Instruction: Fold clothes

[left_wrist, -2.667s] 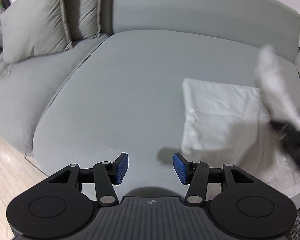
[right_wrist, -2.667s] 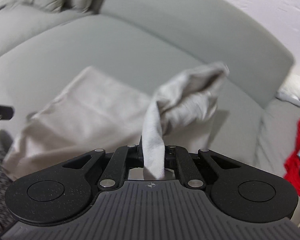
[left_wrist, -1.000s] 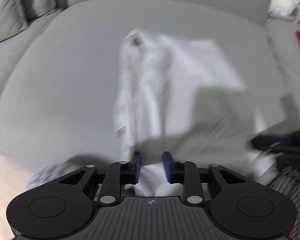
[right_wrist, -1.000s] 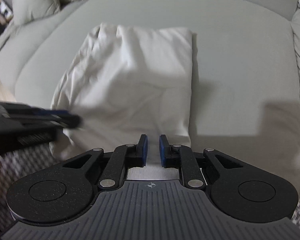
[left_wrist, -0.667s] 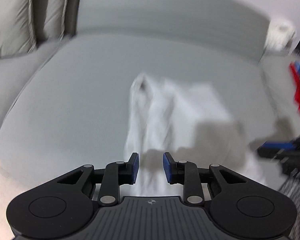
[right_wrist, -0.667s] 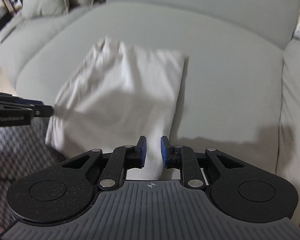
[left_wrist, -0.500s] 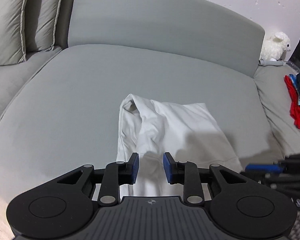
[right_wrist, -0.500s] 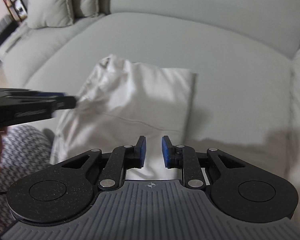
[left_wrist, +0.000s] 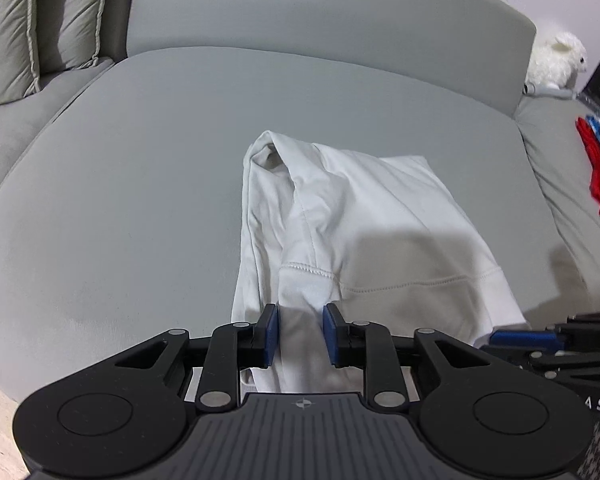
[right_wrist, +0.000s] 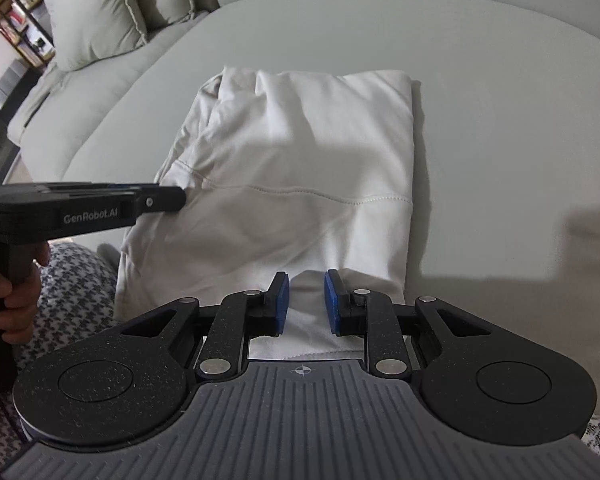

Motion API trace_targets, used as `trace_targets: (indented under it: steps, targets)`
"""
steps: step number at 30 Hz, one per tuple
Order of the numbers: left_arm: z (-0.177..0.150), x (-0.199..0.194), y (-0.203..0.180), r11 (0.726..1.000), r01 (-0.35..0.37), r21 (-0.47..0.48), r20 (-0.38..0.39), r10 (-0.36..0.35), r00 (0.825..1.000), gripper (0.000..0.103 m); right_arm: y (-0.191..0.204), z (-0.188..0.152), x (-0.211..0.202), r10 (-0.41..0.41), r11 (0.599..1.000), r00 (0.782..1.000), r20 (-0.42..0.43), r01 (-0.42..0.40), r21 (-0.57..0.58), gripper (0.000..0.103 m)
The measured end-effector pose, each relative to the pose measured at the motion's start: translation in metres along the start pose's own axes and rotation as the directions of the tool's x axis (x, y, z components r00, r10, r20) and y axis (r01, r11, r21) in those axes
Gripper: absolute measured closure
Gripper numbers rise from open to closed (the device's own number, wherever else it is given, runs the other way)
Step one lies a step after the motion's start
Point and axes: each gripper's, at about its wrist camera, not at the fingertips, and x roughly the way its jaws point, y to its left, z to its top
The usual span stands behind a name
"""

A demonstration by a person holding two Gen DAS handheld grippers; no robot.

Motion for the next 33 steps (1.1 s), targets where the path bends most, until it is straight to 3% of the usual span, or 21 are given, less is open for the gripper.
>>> trace_targets:
  steps: [3, 4, 5, 6, 11, 14, 16, 17, 19, 21, 23, 24, 25, 28, 33]
  targets:
    - [-0.002, -0.001, -0.006, 0.999, -0.014, 0.034, -0.013, 0.014, 1.0, 0.076, 0.0, 0.001, -0.002, -0.004, 1.0, 1.0, -0.002, 0.004, 0.0, 0.076]
    - [-0.002, -0.001, -0.007, 0.999, -0.008, 0.043, -0.021, 0.009, 1.0, 0.092, 0.001, 0.002, -0.002, -0.007, 1.0, 1.0, -0.004, 0.007, -0.003, 0.075]
    - [-0.002, -0.002, -0.008, 0.999, -0.01, 0.048, -0.021, 0.011, 1.0, 0.1, 0.002, 0.002, -0.002, -0.015, 1.0, 1.0, -0.009, 0.015, -0.01, 0.075]
    - [-0.002, -0.006, -0.01, 0.998, -0.018, 0.053, -0.008, 0.019, 1.0, 0.101, 0.003, 0.003, -0.001, -0.025, 1.0, 1.0, -0.013, 0.025, -0.015, 0.075]
    - [0.0, -0.034, -0.021, 0.995, -0.071, 0.073, 0.073, 0.066, 0.995, 0.101, 0.006, 0.006, 0.001, -0.063, 0.998, 0.998, -0.029, 0.062, -0.019, 0.073]
    - [-0.007, -0.018, -0.019, 0.989, -0.127, 0.078, -0.034, 0.13, 0.991, 0.095, 0.009, 0.007, 0.003, -0.07, 0.997, 0.997, -0.033, 0.069, -0.032, 0.068]
    - [-0.012, -0.011, -0.009, 0.992, -0.124, 0.028, -0.092, 0.126, 0.988, 0.092, 0.013, 0.008, 0.005, -0.082, 0.995, 0.996, -0.037, 0.08, -0.056, 0.065]
    - [-0.013, -0.017, -0.006, 0.993, -0.117, 0.003, -0.076, 0.117, 0.99, 0.09, 0.017, 0.009, 0.004, -0.089, 0.993, 0.995, -0.041, 0.086, -0.077, 0.064]
    - [-0.014, -0.028, -0.001, 0.994, -0.106, -0.038, -0.037, 0.105, 0.994, 0.073, 0.02, 0.01, 0.001, -0.093, 0.991, 0.995, -0.045, 0.089, -0.103, 0.06]
    - [-0.011, -0.037, -0.003, 0.995, -0.091, -0.028, 0.046, 0.092, 0.995, 0.075, 0.021, 0.011, -0.008, -0.09, 0.99, 0.996, -0.023, 0.087, -0.109, 0.059]
    - [-0.008, -0.043, -0.007, 0.998, -0.069, -0.006, 0.113, 0.069, 0.991, 0.09, 0.017, 0.012, -0.019, -0.075, 0.991, 0.997, 0.031, 0.078, -0.107, 0.065]
    - [-0.005, -0.04, -0.012, 0.998, -0.06, 0.009, 0.101, 0.059, 0.993, 0.101, 0.016, 0.013, -0.02, -0.078, 0.991, 0.996, 0.044, 0.082, -0.109, 0.074]
    - [-0.003, -0.036, -0.016, 0.998, -0.051, 0.025, 0.089, 0.049, 0.995, 0.101, 0.016, 0.014, -0.021, -0.081, 0.99, 0.995, 0.057, 0.087, -0.112, 0.092]
    - [-0.003, -0.026, -0.028, 0.996, -0.071, 0.061, 0.047, 0.069, 0.997, 0.102, 0.018, 0.017, -0.02, -0.101, 0.984, 0.993, 0.066, 0.11, -0.14, 0.094]
    - [-0.015, 0.001, -0.029, 0.993, -0.106, 0.057, -0.063, 0.11, 0.992, 0.102, 0.026, 0.008, -0.012, -0.152, 0.969, 0.988, -0.004, 0.148, -0.199, 0.094]
